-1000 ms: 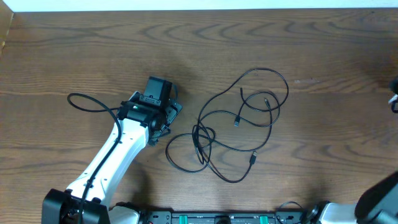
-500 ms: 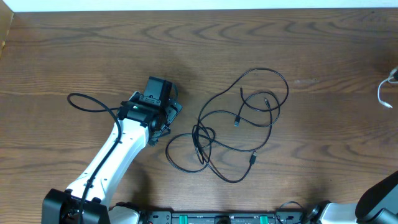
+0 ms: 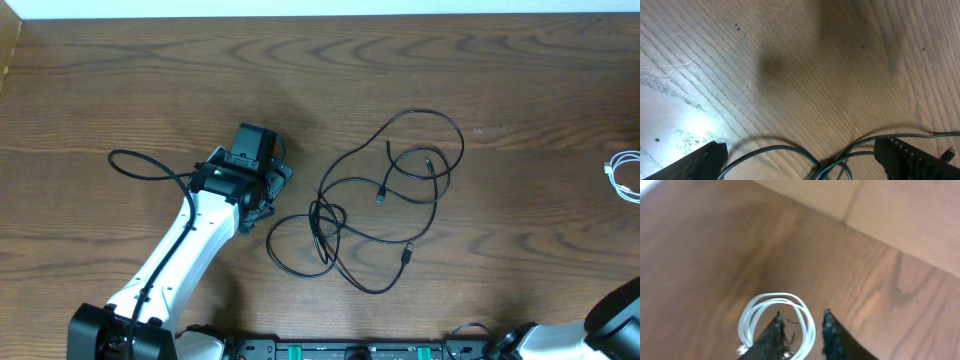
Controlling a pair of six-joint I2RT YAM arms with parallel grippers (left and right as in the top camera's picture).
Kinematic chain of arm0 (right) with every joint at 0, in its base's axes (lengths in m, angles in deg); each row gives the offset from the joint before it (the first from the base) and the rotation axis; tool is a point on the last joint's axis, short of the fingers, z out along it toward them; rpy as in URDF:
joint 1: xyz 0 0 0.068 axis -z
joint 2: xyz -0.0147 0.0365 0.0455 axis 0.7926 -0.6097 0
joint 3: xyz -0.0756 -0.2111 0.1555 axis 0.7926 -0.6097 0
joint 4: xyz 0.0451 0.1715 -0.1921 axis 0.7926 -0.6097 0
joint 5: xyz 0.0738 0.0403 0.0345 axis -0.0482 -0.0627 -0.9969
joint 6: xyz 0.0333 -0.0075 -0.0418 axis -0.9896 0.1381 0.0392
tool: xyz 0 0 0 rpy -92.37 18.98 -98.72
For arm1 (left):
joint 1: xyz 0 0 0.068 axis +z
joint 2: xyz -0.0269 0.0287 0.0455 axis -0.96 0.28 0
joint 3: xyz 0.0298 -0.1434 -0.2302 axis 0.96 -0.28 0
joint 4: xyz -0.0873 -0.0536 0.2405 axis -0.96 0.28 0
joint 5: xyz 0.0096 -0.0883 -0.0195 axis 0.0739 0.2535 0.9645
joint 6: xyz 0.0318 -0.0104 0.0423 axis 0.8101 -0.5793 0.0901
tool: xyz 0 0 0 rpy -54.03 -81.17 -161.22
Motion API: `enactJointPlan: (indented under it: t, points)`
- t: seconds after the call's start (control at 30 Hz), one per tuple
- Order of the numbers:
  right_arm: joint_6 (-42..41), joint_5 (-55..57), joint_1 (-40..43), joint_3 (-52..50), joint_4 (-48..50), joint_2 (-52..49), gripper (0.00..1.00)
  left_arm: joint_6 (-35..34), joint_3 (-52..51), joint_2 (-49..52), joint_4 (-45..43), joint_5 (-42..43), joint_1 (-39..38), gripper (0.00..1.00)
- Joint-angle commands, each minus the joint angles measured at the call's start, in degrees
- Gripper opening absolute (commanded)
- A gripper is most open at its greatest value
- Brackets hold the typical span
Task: Untangle cables
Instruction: 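Place the white cable at the right table edge and release it, then move the right gripper back toward the black cable pile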
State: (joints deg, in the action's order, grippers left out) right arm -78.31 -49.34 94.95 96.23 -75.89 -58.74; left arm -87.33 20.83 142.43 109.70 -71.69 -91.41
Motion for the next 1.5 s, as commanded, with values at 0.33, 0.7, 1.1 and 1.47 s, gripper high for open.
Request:
enactJointPlan:
  t: [0.33, 0.7, 1.1, 1.47]
  points:
    - [0.0, -24.6, -1.7, 0.6, -1.4, -1.3, 0.99, 0.6, 0.3, -0.5, 0.2, -0.5, 0.2, 0.98]
    - [-3.9, -39.2, -15.3, 0.6, -9.9, 1.0, 0.99, 0.6, 0.3, -0.5, 0.2, -0.5, 0.2, 0.98]
    - [5.3, -36.8, -36.0, -6.2, -21.0, 0.9, 0.96, 0.6, 0.3, -0.5, 0.2, -0.5, 0.2, 0.98]
    - [-4.4, -30.6, -47.3, -22.8, -1.1, 0.9, 0.66, 0.6, 0.3, -0.5, 0.2, -0.5, 0.2, 0.98]
